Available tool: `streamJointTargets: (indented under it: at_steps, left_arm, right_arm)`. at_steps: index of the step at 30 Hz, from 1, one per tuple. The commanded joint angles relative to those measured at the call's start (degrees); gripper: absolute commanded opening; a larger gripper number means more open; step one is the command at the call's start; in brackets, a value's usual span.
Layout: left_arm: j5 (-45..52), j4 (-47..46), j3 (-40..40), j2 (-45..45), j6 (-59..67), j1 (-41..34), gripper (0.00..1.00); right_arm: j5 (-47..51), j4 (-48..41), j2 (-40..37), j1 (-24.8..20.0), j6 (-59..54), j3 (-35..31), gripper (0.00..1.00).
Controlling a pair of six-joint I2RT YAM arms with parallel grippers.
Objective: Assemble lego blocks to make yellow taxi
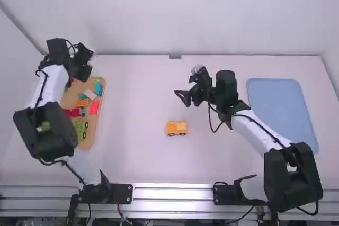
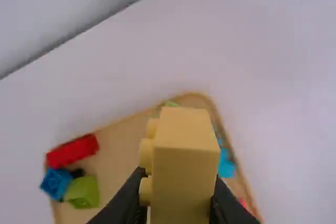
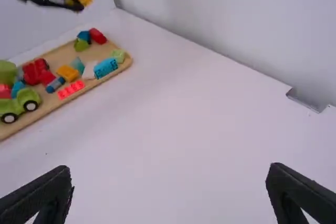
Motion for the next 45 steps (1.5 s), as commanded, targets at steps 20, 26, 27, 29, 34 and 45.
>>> streamJointTargets:
  at_steps: [20,26,27,29,34,45]
  left_arm:
    - [0.07,26.27,-38.36,-32.13,12.41,-36.3,0.02]
    - [-1.79,28.81,-38.34,-28.09,11.13,-37.94,0.02]
    - [-1.92,29.0,-38.34,-27.15,11.15,-37.83,0.02]
    - [-1.99,30.34,-38.34,-24.9,10.82,-38.01,0.02]
    - [-1.38,34.32,-38.34,-21.97,8.57,-38.05,0.02]
    - [1.6,35.01,-38.18,-21.81,8.15,-38.91,0.02]
  right_arm:
    - [-32.06,3.87,20.94,-0.5,16.57,12.83,0.89]
    - [-33.2,4.07,23.43,1.11,16.55,14.49,0.81]
    - [-33.2,4.11,23.34,1.14,16.57,14.49,0.8]
    - [-33.2,4.33,23.26,1.14,16.55,14.47,0.79]
    - [-32.96,3.78,23.26,1.14,16.61,14.47,0.77]
    - [-28.02,4.17,23.26,3.45,16.57,14.64,0.72]
